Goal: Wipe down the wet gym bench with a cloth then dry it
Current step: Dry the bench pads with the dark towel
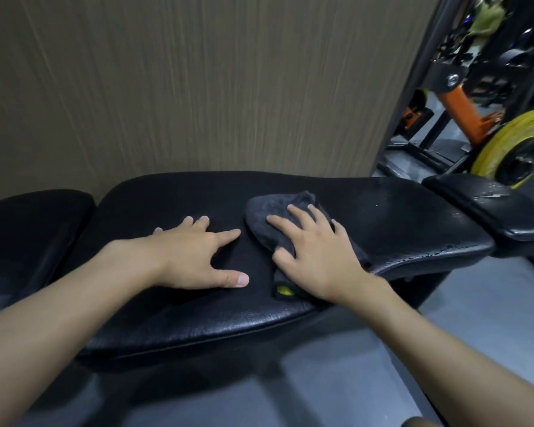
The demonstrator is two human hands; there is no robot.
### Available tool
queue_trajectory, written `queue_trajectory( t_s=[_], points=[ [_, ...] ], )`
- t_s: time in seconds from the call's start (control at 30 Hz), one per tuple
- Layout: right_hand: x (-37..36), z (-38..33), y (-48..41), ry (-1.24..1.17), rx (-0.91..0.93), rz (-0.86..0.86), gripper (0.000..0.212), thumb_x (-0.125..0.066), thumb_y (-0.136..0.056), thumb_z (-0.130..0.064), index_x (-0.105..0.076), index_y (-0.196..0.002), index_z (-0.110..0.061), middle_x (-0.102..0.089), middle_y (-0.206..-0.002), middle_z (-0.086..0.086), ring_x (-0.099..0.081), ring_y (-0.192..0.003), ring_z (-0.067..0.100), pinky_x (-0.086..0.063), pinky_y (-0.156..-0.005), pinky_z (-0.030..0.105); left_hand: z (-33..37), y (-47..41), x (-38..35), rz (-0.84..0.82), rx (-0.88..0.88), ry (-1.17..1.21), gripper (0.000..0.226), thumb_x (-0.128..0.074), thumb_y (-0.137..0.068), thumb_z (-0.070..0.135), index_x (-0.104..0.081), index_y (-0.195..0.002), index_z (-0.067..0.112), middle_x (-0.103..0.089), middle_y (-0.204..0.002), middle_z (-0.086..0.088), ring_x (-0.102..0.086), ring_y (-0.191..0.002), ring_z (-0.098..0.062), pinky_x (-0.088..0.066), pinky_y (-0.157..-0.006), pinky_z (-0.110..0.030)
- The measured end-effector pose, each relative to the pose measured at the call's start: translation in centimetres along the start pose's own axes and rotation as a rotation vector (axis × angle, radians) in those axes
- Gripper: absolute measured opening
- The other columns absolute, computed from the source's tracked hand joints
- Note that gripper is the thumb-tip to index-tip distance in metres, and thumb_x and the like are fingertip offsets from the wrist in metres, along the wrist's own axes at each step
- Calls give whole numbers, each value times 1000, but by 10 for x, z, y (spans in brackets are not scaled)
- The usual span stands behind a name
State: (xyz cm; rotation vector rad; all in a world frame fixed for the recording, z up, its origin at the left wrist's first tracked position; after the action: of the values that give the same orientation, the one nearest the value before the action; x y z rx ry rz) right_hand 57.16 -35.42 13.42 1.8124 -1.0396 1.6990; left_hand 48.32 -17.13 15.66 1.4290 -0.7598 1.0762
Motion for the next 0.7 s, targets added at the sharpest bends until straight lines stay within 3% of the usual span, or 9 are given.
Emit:
queue_trajectory(
  t_s=[0.13,0.27,0.33,0.4,0.5,0.7],
  points=[
    [14,-1,50,34,6,-28,74,-15,-78,-67,-22,-150,-48,-15,-165,-4,-2,-152,25,-10,-118,58,3,2,2,15,-3,8,101,-42,-69,89,0,-152,47,1,-164,-8,4,-151,-28,-13,-116,-62],
    [17,1,44,22,7,8,74,-17,-79,-69,-19,-151,-50,-9,-166,-2,0,-153,26,-9,-118,58,9,-10,19,112,-82,28,99,-42,-78,82,-5,-156,34,3,-165,3,8,-151,-17,-9,-119,-56],
    [10,5,24,6,-30,-38,75,-15,-77,-68,-19,-150,-52,-10,-166,-4,-2,-152,25,-12,-117,58,17,-18,25,141,-104,35,96,-44,-81,78,-8,-156,30,-6,-165,3,-2,-151,-16,-17,-117,-54],
    [3,16,-6,-1,-53,-48,67,-25,-83,-66,-21,-149,-53,-12,-166,-4,-4,-152,27,-13,-116,59,23,-26,23,109,-90,30,98,-44,-79,80,-9,-156,31,-10,-164,0,-9,-151,-22,-22,-114,-56],
    [-6,36,-63,-6,-95,-51,59,-35,-91,-60,-22,-149,-52,-12,-166,-1,-4,-151,30,-13,-115,62,28,-36,17,24,-49,-32,108,-43,-70,89,-6,-155,35,-2,-165,-5,-2,-151,-33,-20,-114,-63],
    [-13,65,-160,-32,-206,-96,61,-32,-88,-60,-25,-148,-50,-19,-163,0,-9,-149,33,-16,-111,65,25,-47,17,-6,-48,-22,113,-47,-63,92,-1,-154,43,3,-165,-5,0,-150,-35,-21,-114,-63]
  ],
)
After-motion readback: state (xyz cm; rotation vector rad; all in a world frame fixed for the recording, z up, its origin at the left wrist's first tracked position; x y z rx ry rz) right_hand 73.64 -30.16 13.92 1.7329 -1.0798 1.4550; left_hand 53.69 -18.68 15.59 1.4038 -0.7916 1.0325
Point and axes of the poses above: each hand's wrist, its own y-axis away from the middle knuckle, its own x-axis out of the back of the hand, z = x × y, the point moved 3 cm from there along -y, towards the middle knuckle
